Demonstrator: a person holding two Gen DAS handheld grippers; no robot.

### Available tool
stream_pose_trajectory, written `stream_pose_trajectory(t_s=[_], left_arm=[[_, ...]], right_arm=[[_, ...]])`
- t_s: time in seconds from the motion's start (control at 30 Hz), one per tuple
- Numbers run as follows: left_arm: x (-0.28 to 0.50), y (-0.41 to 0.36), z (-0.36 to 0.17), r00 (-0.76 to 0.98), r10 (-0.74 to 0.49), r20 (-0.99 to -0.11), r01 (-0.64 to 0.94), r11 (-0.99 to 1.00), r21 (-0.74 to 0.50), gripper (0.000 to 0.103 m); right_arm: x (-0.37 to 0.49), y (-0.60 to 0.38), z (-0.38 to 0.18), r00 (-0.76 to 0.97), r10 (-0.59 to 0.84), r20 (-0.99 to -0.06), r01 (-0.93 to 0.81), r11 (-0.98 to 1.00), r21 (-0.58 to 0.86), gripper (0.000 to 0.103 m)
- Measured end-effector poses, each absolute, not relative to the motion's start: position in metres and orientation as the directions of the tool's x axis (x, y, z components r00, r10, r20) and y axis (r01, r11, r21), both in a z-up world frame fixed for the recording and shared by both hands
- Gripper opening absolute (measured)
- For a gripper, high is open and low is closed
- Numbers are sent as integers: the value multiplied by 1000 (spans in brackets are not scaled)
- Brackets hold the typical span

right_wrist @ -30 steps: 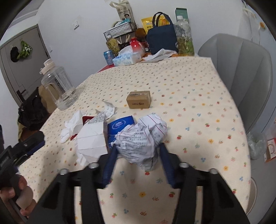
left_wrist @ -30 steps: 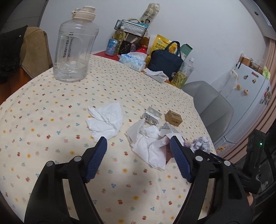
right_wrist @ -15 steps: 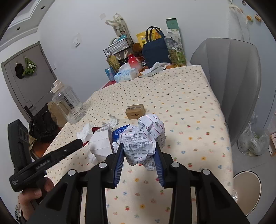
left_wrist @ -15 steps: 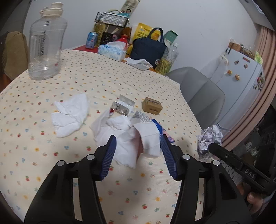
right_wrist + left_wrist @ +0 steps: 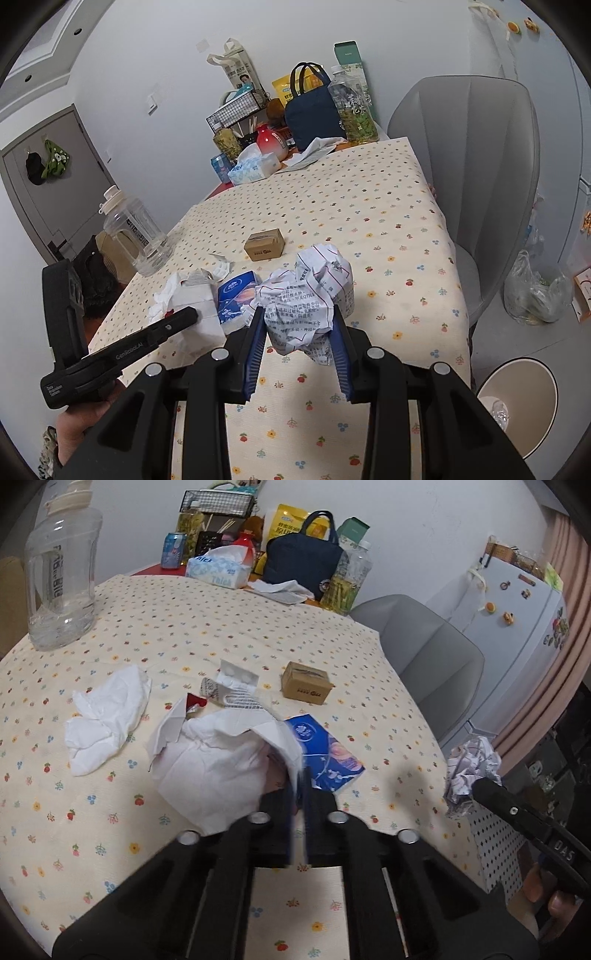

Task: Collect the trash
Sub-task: 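Grasp the crumpled printed paper with the right gripper while the left gripper grasps a white paper scrap, then carry the held paper over the wastebasket and open the right gripper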

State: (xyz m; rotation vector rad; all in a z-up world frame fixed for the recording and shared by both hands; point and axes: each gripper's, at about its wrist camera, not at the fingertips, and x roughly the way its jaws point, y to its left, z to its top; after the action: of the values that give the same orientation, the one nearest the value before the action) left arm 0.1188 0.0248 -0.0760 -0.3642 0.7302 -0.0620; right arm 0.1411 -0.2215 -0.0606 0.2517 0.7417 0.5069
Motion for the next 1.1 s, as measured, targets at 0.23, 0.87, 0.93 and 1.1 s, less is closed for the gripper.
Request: stream_pose_trajectory(t_s=[0.23, 0.87, 0.93, 1.1], left_arm=[[100, 22, -43, 788, -201, -582, -17, 938, -346, 3], [112, -52, -24, 776, -279, -566, 106, 942, -319, 3], [115, -62, -25, 769, -293, -568, 124, 940, -317, 3], [123, -90, -26, 752, -325, -574, 171, 936, -307, 3]], right_arm=[[137, -222, -57, 627, 534, -567, -360, 845, 397, 34], [114, -296, -38, 717, 454, -529, -275, 882, 384, 34], [113, -310, -39, 730, 433, -529, -247, 889, 386, 34], [112, -341, -43, 755, 389, -528, -191, 901, 390, 34]])
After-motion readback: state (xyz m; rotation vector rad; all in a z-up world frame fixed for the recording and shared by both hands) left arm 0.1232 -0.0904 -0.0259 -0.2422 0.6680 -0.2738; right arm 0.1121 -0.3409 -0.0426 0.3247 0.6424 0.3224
